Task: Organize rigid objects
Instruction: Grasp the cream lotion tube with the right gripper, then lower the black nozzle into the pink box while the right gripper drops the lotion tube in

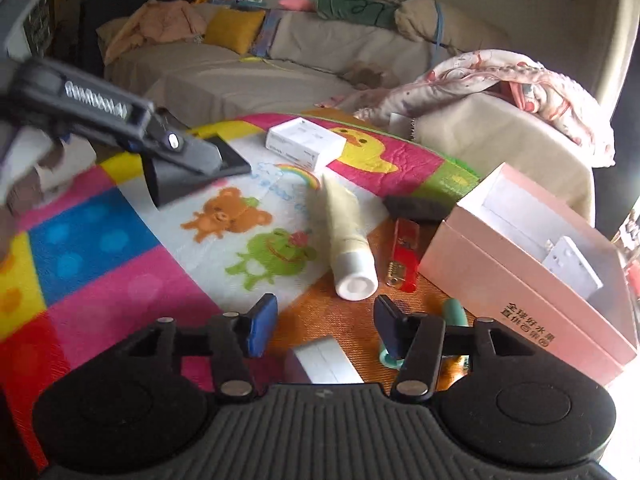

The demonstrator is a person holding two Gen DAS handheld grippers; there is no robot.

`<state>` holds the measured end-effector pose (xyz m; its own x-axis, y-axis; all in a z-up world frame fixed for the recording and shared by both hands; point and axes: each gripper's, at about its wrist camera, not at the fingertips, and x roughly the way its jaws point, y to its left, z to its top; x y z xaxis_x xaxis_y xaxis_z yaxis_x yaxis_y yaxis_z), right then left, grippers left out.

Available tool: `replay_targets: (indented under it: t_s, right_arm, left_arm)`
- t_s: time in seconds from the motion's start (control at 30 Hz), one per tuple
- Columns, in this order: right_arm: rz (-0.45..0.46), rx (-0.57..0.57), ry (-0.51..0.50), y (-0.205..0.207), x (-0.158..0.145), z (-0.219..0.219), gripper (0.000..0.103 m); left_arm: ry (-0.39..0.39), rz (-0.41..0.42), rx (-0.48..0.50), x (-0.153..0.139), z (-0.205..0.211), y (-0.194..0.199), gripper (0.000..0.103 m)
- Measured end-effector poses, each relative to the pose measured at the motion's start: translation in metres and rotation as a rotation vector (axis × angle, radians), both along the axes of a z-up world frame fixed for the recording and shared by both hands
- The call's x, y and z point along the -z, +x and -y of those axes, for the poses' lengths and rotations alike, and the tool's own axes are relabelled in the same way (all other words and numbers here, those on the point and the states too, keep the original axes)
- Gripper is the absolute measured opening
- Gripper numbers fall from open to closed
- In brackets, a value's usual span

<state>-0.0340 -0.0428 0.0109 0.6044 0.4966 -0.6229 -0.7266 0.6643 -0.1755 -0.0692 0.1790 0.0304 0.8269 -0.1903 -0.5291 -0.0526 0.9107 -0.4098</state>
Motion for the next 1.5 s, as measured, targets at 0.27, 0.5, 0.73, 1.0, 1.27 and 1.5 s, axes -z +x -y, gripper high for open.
replay_targets:
  t_s: [0.27,0.5,0.73,1.0,1.27,1.5]
  right_arm:
    - [-0.040,0.031,-0.004,0.047,-0.013,-0.041,0.053]
    - [-0.192,0.053,-0.021,0.082,-0.003,-0.062,0.025]
    - [-0.145,-0.019,0.045,0.014,-0.045,0.009,0.024]
    - [-0.087,0.117,0.144,-0.033,-0.077,0.114,0.021]
    - [-0.084,0.232,0.197,-0.032,-0.073,0.160,0.021]
    - [-0.065,0.245,0.273,-0.029,-0.081,0.167,0.021]
  left_arm:
    - [0.081,-0.005,0.007,-0.007,0.007,-0.004,0.051]
    - [0.115,-0.042,0.093,-0.006,0.020,-0.012,0.051]
    - [0.138,-0.094,0.325,-0.004,0.066,-0.021,0.051]
    - [0.180,-0.029,0.475,-0.024,0.128,-0.017,0.051]
    - [0.215,-0.021,0.540,-0.034,0.157,-0.013,0.051]
    - [0.234,0.060,0.515,-0.063,0.158,0.007,0.051]
